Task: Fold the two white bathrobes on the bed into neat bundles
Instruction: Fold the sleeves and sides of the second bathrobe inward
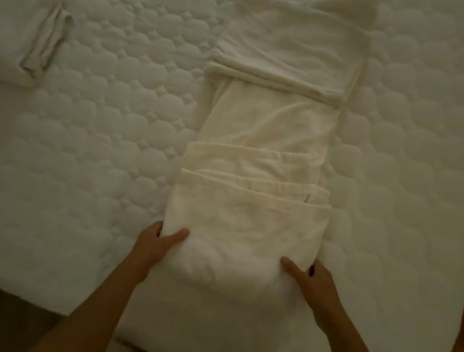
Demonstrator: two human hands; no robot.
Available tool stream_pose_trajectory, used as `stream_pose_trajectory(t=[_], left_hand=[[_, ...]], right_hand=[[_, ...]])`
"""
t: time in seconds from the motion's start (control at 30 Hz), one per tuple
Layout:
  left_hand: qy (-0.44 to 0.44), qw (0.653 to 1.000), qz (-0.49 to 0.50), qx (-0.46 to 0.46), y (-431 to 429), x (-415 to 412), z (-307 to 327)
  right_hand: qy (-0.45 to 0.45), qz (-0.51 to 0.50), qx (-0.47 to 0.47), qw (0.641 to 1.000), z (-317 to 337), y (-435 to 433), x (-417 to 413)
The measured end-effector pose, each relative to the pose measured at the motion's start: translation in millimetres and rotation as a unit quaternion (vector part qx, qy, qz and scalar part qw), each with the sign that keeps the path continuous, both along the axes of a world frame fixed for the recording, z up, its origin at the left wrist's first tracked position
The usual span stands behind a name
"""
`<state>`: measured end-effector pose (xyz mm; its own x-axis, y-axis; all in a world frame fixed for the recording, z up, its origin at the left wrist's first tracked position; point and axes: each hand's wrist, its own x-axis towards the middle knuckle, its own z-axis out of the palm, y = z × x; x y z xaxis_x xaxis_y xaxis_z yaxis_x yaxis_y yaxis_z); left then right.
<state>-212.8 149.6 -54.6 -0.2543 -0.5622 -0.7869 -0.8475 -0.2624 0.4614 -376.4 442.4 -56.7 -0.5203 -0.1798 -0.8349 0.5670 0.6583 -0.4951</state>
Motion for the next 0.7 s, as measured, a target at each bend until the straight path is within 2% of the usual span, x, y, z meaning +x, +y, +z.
stream_pose_trajectory(t=[0.07, 0.17, 0.33, 0.43, 0.47, 0.5, 0.53, 0.57, 0.6, 0.63, 0.67, 0.7], left_hand=[[0.056, 0.998, -0.01, 0.031, -8.4, 0.5, 3.6], [0.113, 0.99, -0.081, 0.039, -18.9, 1.9, 8.9], [0.147, 0.947, -0.28, -0.052, -29.3, 14.5, 7.2], [0.155, 0.924, -0.349, -0.01, -47.3, 27.3, -8.3], [0.156, 0.874, -0.452, -0.083, -47.0, 25.8, -9.5], [0.15, 0.833, -0.518, -0.124, -49.0, 23.4, -14.6], [0.151, 0.801, -0.564, -0.133, -53.0, 25.4, -12.7], [0.131, 0.749, -0.626, -0.174, -60.8, 33.8, -12.9], [0.125, 0.725, -0.649, -0.196, -70.3, 41.8, -10.8], [0.108, 0.709, -0.647, -0.259, -77.5, 41.9, -20.1], [0.114, 0.673, -0.648, -0.338, -85.9, 45.9, -32.3], [0.11, 0.649, -0.657, -0.369, -92.1, 48.7, -44.4]], right_hand=[[-0.008, -0.009, -0.021, 1.0, 2.9, 1.0, -2.4], [-0.021, -0.006, -0.041, 0.999, 10.2, 4.9, 1.7], [0.122, 0.092, -0.003, 0.988, 17.4, 15.5, 28.2], [0.176, 0.097, -0.016, 0.979, 3.9, 28.4, 26.2], [0.24, 0.09, -0.023, 0.966, -0.9, 34.1, 23.2], [0.325, 0.117, -0.016, 0.938, -8.0, 37.9, 19.5], [0.371, 0.169, -0.003, 0.913, -13.8, 39.4, 16.7], [0.411, 0.252, -0.001, 0.876, -23.4, 44.8, 19.7], [0.442, 0.313, 0.031, 0.84, -28.5, 47.1, 21.5], [0.495, 0.352, 0.054, 0.793, -40.7, 54.7, 21.1], [0.52, 0.37, 0.077, 0.766, -49.5, 61.4, 21.3], [0.536, 0.379, 0.091, 0.749, -55.4, 59.1, 21.5]])
